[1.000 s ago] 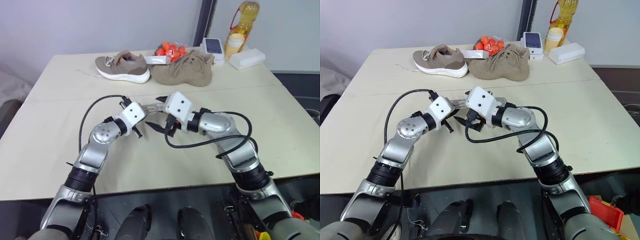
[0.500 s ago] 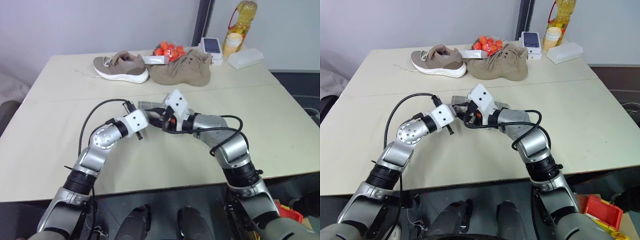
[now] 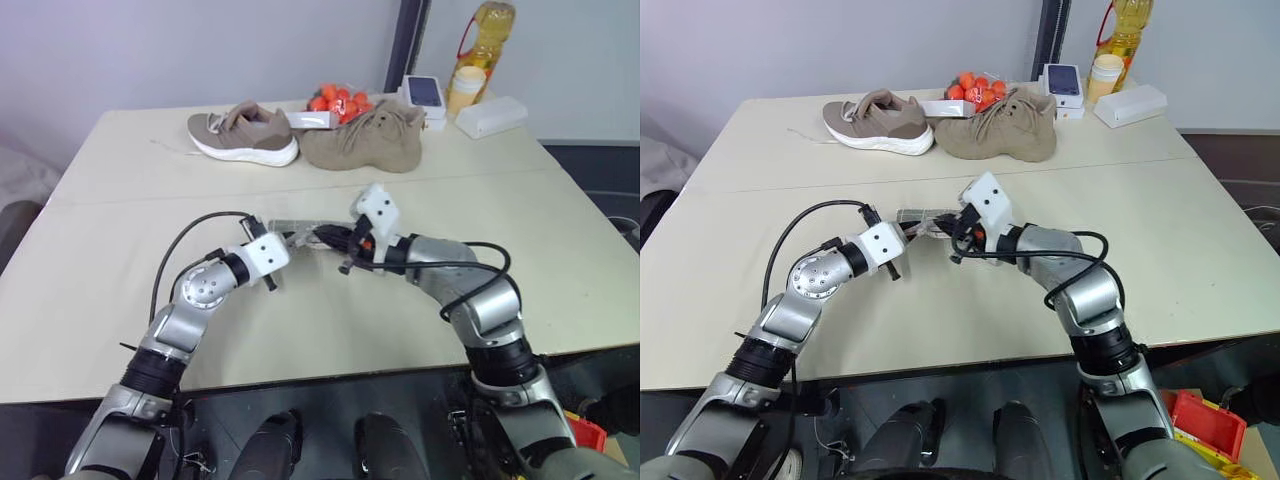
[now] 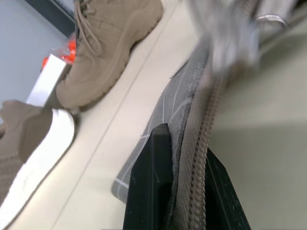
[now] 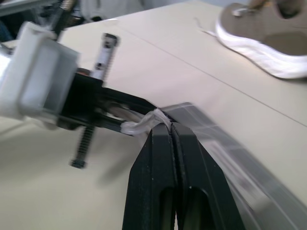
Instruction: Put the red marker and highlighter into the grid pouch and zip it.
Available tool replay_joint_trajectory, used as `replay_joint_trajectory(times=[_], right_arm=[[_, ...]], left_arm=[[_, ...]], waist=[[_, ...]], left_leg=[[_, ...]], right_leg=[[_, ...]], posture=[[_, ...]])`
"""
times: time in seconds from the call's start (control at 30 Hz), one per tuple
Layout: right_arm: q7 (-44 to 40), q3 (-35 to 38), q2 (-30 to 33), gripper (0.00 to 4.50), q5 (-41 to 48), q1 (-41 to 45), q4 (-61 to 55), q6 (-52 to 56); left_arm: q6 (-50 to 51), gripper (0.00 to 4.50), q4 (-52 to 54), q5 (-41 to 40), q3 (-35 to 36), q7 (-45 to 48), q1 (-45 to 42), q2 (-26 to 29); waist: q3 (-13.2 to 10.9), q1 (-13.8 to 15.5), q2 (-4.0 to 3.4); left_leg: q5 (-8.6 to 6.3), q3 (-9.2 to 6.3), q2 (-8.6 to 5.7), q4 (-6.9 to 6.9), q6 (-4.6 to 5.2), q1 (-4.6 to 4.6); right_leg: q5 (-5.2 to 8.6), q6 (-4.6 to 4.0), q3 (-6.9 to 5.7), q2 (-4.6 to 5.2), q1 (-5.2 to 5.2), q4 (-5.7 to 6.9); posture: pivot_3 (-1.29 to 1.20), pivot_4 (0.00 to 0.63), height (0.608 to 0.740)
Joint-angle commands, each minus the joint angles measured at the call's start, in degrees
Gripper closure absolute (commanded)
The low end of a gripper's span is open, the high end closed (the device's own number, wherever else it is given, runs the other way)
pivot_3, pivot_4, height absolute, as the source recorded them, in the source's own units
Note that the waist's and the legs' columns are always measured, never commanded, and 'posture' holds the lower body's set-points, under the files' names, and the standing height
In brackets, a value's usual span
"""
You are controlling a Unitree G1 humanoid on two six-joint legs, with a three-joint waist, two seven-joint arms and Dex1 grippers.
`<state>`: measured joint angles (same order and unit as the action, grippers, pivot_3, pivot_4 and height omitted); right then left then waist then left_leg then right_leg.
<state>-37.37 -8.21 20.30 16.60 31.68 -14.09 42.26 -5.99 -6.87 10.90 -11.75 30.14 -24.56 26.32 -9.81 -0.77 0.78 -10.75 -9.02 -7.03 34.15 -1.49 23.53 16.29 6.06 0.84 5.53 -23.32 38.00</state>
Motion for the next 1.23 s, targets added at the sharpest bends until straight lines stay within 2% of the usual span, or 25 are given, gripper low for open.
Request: replay_joint_trajectory(times=[0.03, 0.33, 0.5, 0.63, 0.77, 0.9, 0.97, 1.1, 1.23], right_arm=[[1.3, 3.7, 2.9, 4.46, -0.3, -0.5, -1.9, -0.7], [5.1, 9.8, 12.5, 4.46, -4.2, -3.1, 3.0, -1.9], [3.2, 9.5, 13.1, 4.46, -1.8, -4.4, 2.8, -1.3], [-1.0, 9.3, 14.4, 2.61, 1.4, -7.2, -0.9, -0.7], [-4.1, 10.2, 17.3, 0.45, 1.7, -11.8, -2.8, -3.7], [-7.2, 14.1, 19.2, 0.45, 3.2, -17.1, -2.1, -8.2], [-6.7, 17.1, 19.1, 0.45, 3.7, -18.8, -0.6, -10.1], [-5.4, 22.9, 16.7, 0.45, 7.0, -20.1, 2.3, -12.2], [-5.4, 23.2, 15.7, 0.45, 6.6, -22.1, 4.1, -14.0]], left_arm=[[0.3, 4.5, 0.6, -2.1, 4.1, -1.0, 1.0, 1.1], [4.2, 4.5, 0.4, -5.2, 9.8, -2.4, 3.1, 2.3], [6.7, 4.5, 1.9, -7.0, 9.5, -1.5, 4.0, 1.4], [16.3, 3.06, 5.9, -13.8, 11.0, 0.5, 5.6, -1.4], [26.5, 1.0, 12.7, -20.9, 12.8, 4.0, 9.9, -1.4], [33.0, 1.0, 19.5, -27.1, 17.4, 5.0, 16.0, -0.3], [35.3, 1.0, 21.1, -29.7, 21.9, 2.9, 18.3, -0.5], [34.7, 1.0, 21.3, -30.3, 27.8, -0.1, 21.1, 0.4], [34.7, 1.0, 20.5, -32.2, 31.3, 0.1, 23.1, 1.3]], waist=[[0.0, 0.0, 0.0], [0.0, 0.1, 0.0], [0.0, 0.0, 0.0], [0.0, 0.0, 0.0], [0.0, 0.1, 0.0], [0.0, 0.0, 0.0], [0.0, 0.0, 0.0], [0.0, 0.3, 0.01], [0.0, 0.3, 0.01]], left_leg=[[0.0, 0.01, 0.0, 0.0, 0.0, 0.0], [-0.01, 0.02, 0.0, 0.0, 0.01, 0.01], [-0.01, 0.04, 0.01, -0.01, 0.01, 0.01], [-0.01, 0.03, 0.02, 0.01, 0.02, 0.01], [-0.05, 0.03, 0.01, 0.02, 0.08, 0.03], [-0.05, 0.05, 0.03, 0.02, 0.09, 0.02], [-0.05, 0.04, 0.04, 0.02, 0.09, 0.02], [-0.05, 0.04, 0.07, 0.06, 0.09, 0.0], [-0.05, 0.07, 0.08, 0.06, 0.09, -0.01]], right_leg=[[0.0, 0.0, 0.0, 0.01, 0.0, 0.0], [0.0, 0.0, 0.0, 0.02, 0.01, -0.01], [0.0, 0.0, 0.01, 0.02, 0.0, -0.01], [0.0, 0.0, 0.01, 0.02, 0.03, -0.02], [0.03, 0.04, 0.0, 0.03, 0.07, -0.07], [0.03, 0.03, 0.02, 0.03, 0.07, -0.07], [0.03, 0.02, 0.03, 0.02, 0.07, -0.06], [0.04, 0.0, 0.03, 0.02, 0.11, -0.07], [0.05, -0.02, 0.04, 0.02, 0.16, -0.12]], posture=[[0.0, 0.15, 0.74], [0.0, 0.15, 0.74], [0.0, 0.15, 0.74], [0.0, 0.15, 0.74], [0.0, 0.15, 0.74], [0.0, 0.15, 0.74], [0.0, 0.15, 0.74], [0.0, 0.15, 0.74], [0.0, 0.15, 0.74]])
